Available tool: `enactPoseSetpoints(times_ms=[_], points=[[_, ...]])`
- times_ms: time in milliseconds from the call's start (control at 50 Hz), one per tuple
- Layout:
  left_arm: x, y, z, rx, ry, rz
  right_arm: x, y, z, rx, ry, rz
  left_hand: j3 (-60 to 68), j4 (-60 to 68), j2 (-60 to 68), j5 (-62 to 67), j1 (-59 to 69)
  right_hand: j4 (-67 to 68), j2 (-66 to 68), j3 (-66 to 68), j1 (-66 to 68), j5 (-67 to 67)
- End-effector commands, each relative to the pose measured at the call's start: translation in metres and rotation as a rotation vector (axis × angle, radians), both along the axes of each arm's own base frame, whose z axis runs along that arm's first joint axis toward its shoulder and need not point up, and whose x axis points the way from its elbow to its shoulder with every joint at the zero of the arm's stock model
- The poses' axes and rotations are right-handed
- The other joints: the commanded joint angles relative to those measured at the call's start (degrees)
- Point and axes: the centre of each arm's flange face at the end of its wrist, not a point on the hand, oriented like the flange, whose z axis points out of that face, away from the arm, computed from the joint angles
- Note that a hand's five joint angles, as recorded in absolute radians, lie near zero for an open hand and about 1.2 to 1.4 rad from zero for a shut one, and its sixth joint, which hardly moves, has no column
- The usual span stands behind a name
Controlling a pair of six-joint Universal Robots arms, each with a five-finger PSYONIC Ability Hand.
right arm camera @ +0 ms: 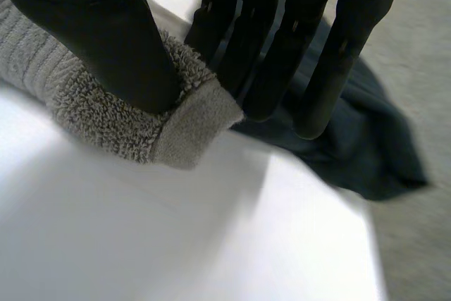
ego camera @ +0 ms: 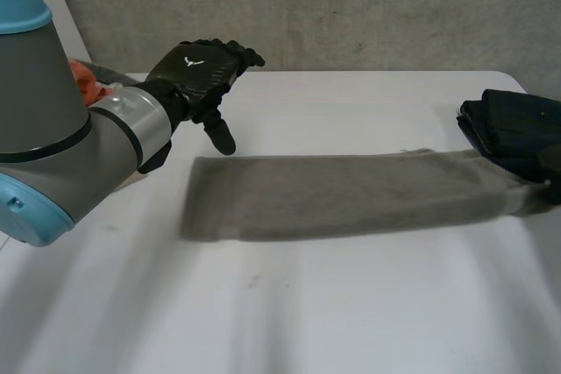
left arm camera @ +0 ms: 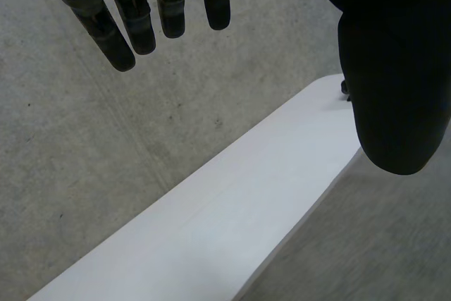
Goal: Fold the laundry.
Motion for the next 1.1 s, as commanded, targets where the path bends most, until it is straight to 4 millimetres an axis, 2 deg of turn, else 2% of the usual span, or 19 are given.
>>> enactPoseSetpoints(times_ms=[20,60,80,140,160,220,240,300,320,400,460,560,600,620,760,860,980,1060,1100], points=[[0.008,0.0,0.002,-0.003,-0.001,0.022,-0.021,-0.02,0.013,-0.04,0.227,-0.026,-1.9,-1.5,-1.7,-2.8,-1.1,11.8,12.9,12.4,16.4,14.0],[0.011,0.0,0.004,-0.008,-0.001,0.028,0.001,-0.019,0.019,-0.061,0.252,0.028,-1.9,-1.5,-1.7,-2.8,-1.1,11.8,12.9,12.4,16.4,14.0],[0.013,-0.001,0.006,-0.014,0.001,0.036,0.03,-0.016,0.024,-0.089,0.262,0.095,-1.9,-1.5,-1.7,-2.8,-1.1,11.8,12.9,12.4,16.4,14.0],[0.017,-0.003,0.01,-0.024,0.006,0.048,0.073,-0.007,0.04,-0.167,0.265,0.193,-1.9,-1.5,-1.7,-2.8,-1.1,11.8,12.9,12.4,16.4,14.0],[0.021,-0.004,0.014,-0.032,0.012,0.059,0.108,0.005,0.053,-0.237,0.258,0.278,-1.9,-1.5,-1.7,-2.8,-1.1,11.8,12.9,12.4,16.4,14.0],[0.026,-0.005,0.019,-0.041,0.017,0.074,0.16,0.03,0.074,-0.352,0.241,0.419,-1.9,-1.5,-1.7,-2.8,-1.1,11.8,12.9,12.4,16.4,14.0],[0.03,-0.005,0.021,-0.046,0.018,0.086,0.194,0.053,0.079,-0.402,0.215,0.529,-1.9,-1.5,-1.7,-2.8,-1.1,11.8,12.9,12.4,16.4,14.0],[0.036,-0.005,0.024,-0.052,0.02,0.106,0.242,0.092,0.07,-0.433,0.17,0.716,-1.9,-1.5,-1.7,-2.8,-1.1,11.8,12.9,12.4,16.4,14.0],[0.039,-0.005,0.025,-0.053,0.021,0.117,0.272,0.121,0.06,-0.454,0.14,0.854,-1.9,-1.5,-1.7,-2.8,-1.1,11.8,12.9,12.4,16.4,14.0],[0.045,-0.003,0.024,-0.046,0.018,0.133,0.32,0.181,0.031,-0.49,0.103,1.123,-1.9,-1.5,-1.7,-2.8,-1.1,11.8,12.9,12.4,16.4,14.0],[0.047,-0.002,0.018,-0.034,0.009,0.135,0.336,0.209,-0.001,-0.454,0.136,1.222,-1.9,-1.5,-1.7,-2.8,-1.1,11.8,12.9,12.4,16.4,14.0],[0.046,-0.002,0.009,-0.024,0.004,0.131,0.341,0.214,-0.015,-0.456,0.236,1.212,-1.9,-1.5,-1.7,-2.8,-1.1,11.8,12.9,12.4,16.4,14.0],[0.045,-0.003,0.007,-0.027,0.003,0.127,0.339,0.209,-0.007,-0.461,0.234,1.166,-1.9,-1.5,-1.7,-2.8,-1.1,-25.0,-23.9,-24.4,-20.5,-22.8],[0.044,-0.004,0.006,-0.029,0.003,0.124,0.334,0.201,0.002,-0.443,0.21,1.096,-1.9,-1.5,-1.7,-2.8,-1.1,-58.2,-57.1,-57.6,-53.6,-56.0],[0.026,-0.005,0.0,-0.029,-0.002,0.087,0.294,0.164,0.041,-0.232,-0.095,0.754,-1.9,-1.5,-1.7,-2.8,-1.1,-58.2,-57.1,-57.6,-53.6,-56.0],[0.002,0.006,-0.01,-0.017,-0.017,0.048,0.266,0.151,0.021,0.01,-0.191,0.619,-1.9,-1.5,-1.7,-2.8,-1.1,-58.2,-57.1,-57.6,-53.6,-56.0],[-0.026,0.022,-0.03,0.012,-0.048,0.0,0.232,0.128,0.002,0.104,-0.089,0.499,-1.9,-1.5,-1.7,-2.8,-1.1,-57.0,-56.0,-56.5,-52.5,-54.9],[-0.043,0.028,-0.051,0.029,-0.103,-0.01,0.217,0.113,-0.008,0.088,-0.013,0.449,-1.9,-1.5,-1.7,-2.8,-1.1,-33.2,-32.1,-32.6,-28.6,-31.0],[-0.041,0.024,-0.058,0.04,-0.129,0.03,0.215,0.11,-0.01,0.073,0.027,0.444,-1.9,-1.5,-1.7,-2.8,-1.1,2.2,3.3,2.8,6.8,4.4]])
